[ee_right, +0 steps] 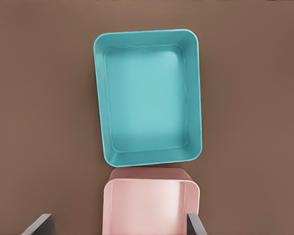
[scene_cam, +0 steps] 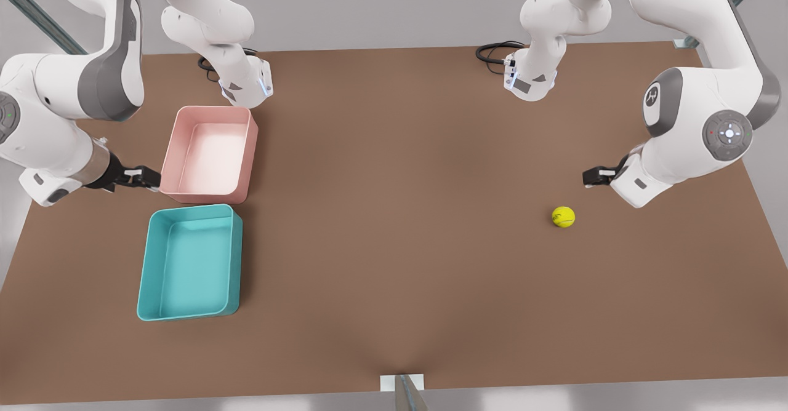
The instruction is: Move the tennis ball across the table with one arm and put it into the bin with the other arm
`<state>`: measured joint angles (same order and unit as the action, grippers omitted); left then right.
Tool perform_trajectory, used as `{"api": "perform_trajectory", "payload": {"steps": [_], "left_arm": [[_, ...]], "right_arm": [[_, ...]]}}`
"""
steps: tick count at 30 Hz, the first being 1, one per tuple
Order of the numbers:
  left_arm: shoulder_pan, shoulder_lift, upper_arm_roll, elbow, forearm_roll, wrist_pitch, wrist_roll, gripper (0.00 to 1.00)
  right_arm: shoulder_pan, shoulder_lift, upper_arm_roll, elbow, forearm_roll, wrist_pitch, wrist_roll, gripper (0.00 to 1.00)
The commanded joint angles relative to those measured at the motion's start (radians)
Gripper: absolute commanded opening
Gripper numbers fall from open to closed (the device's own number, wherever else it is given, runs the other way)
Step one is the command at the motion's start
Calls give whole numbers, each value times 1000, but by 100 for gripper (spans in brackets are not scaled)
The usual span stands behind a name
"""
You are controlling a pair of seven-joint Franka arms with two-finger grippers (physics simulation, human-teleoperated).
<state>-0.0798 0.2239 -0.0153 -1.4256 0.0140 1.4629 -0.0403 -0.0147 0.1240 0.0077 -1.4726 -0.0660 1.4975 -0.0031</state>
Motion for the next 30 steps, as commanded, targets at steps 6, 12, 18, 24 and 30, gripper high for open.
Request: {"api": "perform_trajectory", "payload": {"steps": [6, 12, 18, 24, 30], "left_arm": [[11, 14, 43, -147, 67, 154, 642, 21], [95, 149, 87, -362, 89, 619, 1982, 21], [103, 181, 87, -544, 76, 807, 2088, 21], [95, 209, 86, -595, 103, 817, 2048, 21], [83, 215, 87, -627, 145, 830, 1982, 21]], "right_arm": [[5, -12, -6, -55, 40, 44, 66, 100], [4, 17, -9, -32, 40, 56, 58, 100], [2, 59, -9, -32, 55, 89, 54, 100], [1, 60, -9, -38, 54, 89, 54, 100], [1, 72, -9, -34, 54, 89, 54, 100]]}}
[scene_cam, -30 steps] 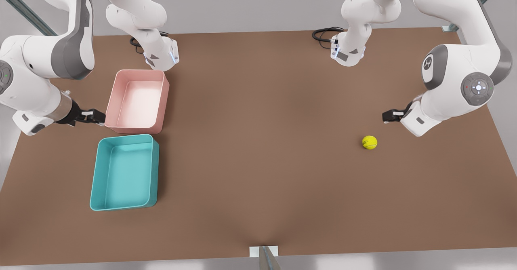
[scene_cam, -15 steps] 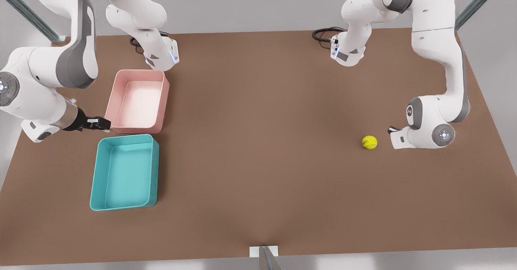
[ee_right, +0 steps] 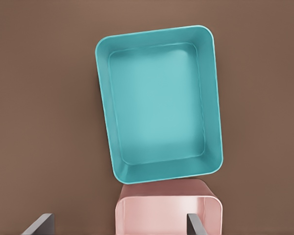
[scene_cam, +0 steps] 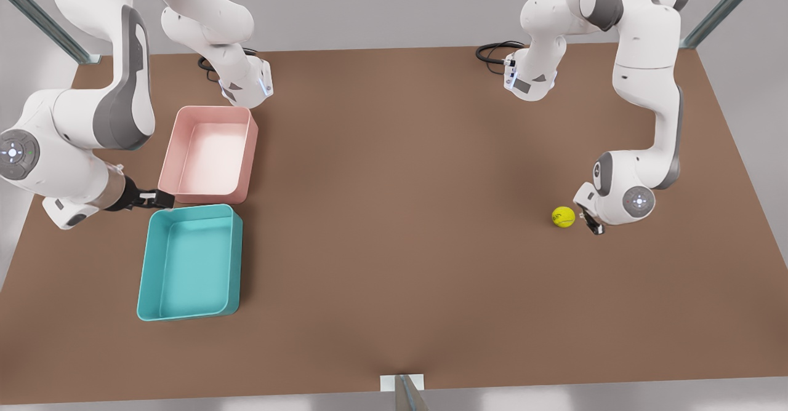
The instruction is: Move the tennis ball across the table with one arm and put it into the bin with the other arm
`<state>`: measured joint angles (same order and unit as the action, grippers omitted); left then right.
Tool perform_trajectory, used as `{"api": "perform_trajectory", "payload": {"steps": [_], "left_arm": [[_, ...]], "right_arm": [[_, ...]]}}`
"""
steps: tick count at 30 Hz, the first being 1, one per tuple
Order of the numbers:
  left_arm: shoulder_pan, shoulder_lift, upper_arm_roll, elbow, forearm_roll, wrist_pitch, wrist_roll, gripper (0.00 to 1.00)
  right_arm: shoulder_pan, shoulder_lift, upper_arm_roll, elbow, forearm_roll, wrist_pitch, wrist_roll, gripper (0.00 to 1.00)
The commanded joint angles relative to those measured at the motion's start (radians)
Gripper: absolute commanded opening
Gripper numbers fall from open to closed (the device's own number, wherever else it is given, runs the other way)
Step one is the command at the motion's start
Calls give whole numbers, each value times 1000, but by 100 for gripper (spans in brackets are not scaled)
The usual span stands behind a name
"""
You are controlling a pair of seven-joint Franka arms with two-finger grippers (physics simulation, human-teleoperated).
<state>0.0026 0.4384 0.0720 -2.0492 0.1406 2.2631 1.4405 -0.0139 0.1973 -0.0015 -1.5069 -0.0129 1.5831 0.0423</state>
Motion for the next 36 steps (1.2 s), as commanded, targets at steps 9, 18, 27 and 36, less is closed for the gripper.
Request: {"api": "perform_trajectory", "payload": {"steps": [9, 18, 27, 36], "left_arm": [[0, 17, 0, -40, 20, 124, 500, 21], [13, 36, 11, -65, 17, 188, 445, 21], [2, 34, 11, -75, 17, 170, 321, 21], [-299, -52, -81, 43, -171, -25, -505, 21]], "right_arm": [[0, 2, 0, 1, 2, 5, 7, 100], [0, 2, 0, 1, 2, 3, 5, 100], [0, 4, 0, 1, 1, 5, 5, 100], [0, 4, 0, 1, 1, 5, 5, 100]]}}
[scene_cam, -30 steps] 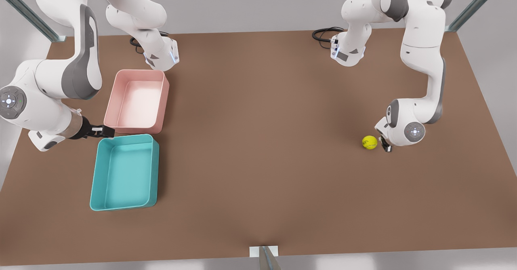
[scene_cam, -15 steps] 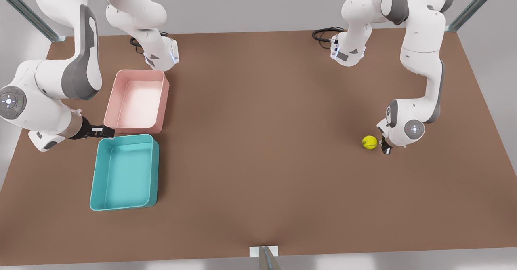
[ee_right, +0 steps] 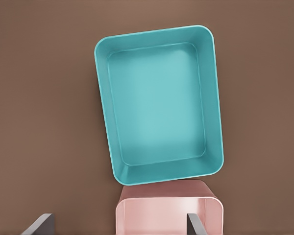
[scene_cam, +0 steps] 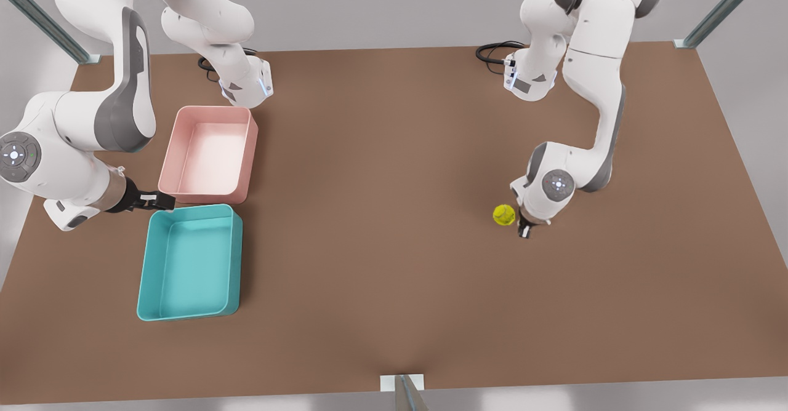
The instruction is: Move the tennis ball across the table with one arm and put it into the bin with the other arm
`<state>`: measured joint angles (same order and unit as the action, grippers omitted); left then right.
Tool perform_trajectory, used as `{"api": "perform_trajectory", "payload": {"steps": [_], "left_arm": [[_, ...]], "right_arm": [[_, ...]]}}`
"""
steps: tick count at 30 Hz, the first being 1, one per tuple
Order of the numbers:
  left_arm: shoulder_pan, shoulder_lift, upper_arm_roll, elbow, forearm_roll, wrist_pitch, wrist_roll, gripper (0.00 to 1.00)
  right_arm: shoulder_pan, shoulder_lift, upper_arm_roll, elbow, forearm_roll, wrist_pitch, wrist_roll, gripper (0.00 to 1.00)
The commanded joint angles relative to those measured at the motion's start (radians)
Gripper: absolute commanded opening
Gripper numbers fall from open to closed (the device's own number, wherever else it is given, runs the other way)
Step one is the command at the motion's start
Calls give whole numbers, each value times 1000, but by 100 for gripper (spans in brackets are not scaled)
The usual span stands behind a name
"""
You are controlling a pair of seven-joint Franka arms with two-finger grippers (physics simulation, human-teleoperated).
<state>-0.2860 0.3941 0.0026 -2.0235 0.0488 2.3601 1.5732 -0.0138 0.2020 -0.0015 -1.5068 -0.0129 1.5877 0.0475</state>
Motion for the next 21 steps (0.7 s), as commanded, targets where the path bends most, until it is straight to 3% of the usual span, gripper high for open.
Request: {"api": "perform_trajectory", "payload": {"steps": [1, 3, 5, 6, 8, 9, 10, 11, 13, 15, 21], "left_arm": [[10, -6, -12, 19, -76, -122, -631, 21], [21, -11, 0, 42, -76, -162, -665, 21], [30, -23, 46, 205, -76, -411, -803, 21], [30, -66, 48, 294, -76, -557, -1069, 21], [33, -75, 46, 629, -70, -950, -1398, 21], [31, -80, 36, 716, -32, -1056, -1503, 46], [33, -83, 27, 769, -30, -1191, -1513, 98], [44, -89, 48, 810, 8, -1253, -1542, 100], [42, -139, 14, 806, -61, -1164, -2101, 100], [42, -193, 14, 809, -90, -1162, -1987, 100], [48, -156, 11, 773, -113, -1136, -1917, 100]], "right_arm": [[0, -1, 0, 0, 1, 0, 0, 100], [0, -1, 0, 0, 1, 0, 0, 100], [3, 0, 0, 2, 4, 3, 0, 100], [8, 42, 3, 14, 5, 26, 5, 100], [54, 108, 9, 71, 27, 46, 21, 100], [74, 140, 9, 94, 56, 57, 51, 100], [107, 168, 9, 102, 62, 90, 103, 100], [150, 191, 9, 102, 62, 129, 176, 100], [245, 212, 9, 102, 60, 167, 356, 100], [311, 235, 9, 100, 62, 221, 452, 100], [491, 358, 9, 88, 71, 410, 733, 100]]}}
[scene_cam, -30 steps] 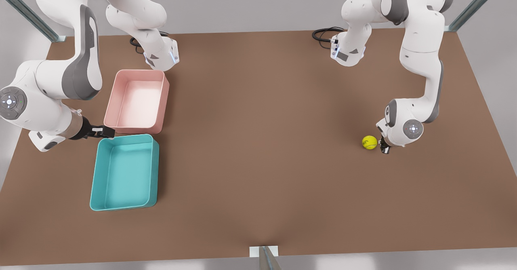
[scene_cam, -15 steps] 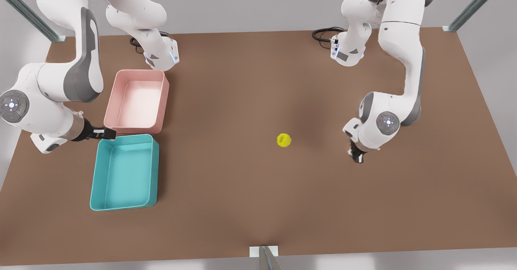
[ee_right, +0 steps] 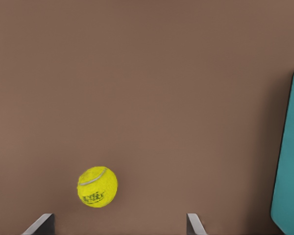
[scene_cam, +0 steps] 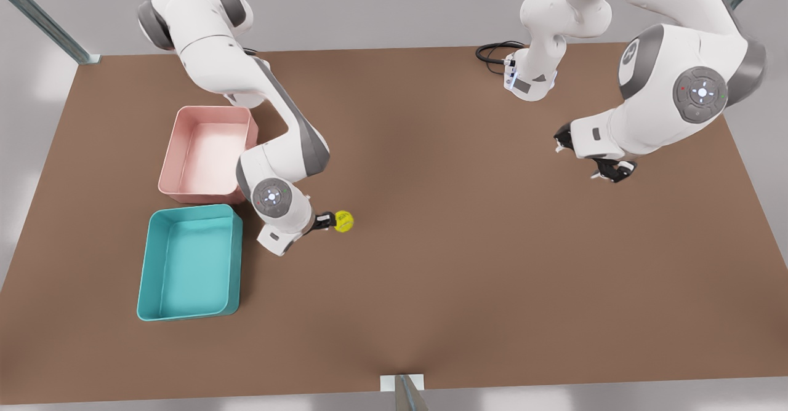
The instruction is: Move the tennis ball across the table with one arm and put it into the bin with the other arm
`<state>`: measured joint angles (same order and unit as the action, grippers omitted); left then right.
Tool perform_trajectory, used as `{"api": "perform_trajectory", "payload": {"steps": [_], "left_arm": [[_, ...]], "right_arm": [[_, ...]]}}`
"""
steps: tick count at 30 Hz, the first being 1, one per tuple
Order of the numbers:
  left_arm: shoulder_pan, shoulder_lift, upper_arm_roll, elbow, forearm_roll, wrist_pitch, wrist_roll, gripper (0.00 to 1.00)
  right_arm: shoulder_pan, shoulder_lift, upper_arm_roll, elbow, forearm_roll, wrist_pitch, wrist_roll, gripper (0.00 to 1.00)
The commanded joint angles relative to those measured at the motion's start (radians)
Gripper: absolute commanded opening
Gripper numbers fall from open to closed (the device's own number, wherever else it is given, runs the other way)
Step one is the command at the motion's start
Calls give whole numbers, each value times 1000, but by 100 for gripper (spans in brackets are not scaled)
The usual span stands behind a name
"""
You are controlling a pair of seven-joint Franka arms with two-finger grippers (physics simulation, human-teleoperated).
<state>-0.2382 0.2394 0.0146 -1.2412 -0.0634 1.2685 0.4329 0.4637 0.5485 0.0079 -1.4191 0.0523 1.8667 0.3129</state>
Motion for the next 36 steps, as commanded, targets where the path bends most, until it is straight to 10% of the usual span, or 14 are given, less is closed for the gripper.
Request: {"api": "perform_trajectory", "payload": {"steps": [1, 12, 36], "left_arm": [[2, -3, -1, -9, -3, -52, -770, 100], [13, -3, -1, -29, -1, -52, -767, 100], [14, 1, -1, -32, -1, -52, -767, 100]], "right_arm": [[23, 28, 0, -1, 20, 152, 468, 100], [58, -84, 38, -357, 17, 408, 436, 100], [79, 79, 38, -386, 17, 534, 347, 100]]}}
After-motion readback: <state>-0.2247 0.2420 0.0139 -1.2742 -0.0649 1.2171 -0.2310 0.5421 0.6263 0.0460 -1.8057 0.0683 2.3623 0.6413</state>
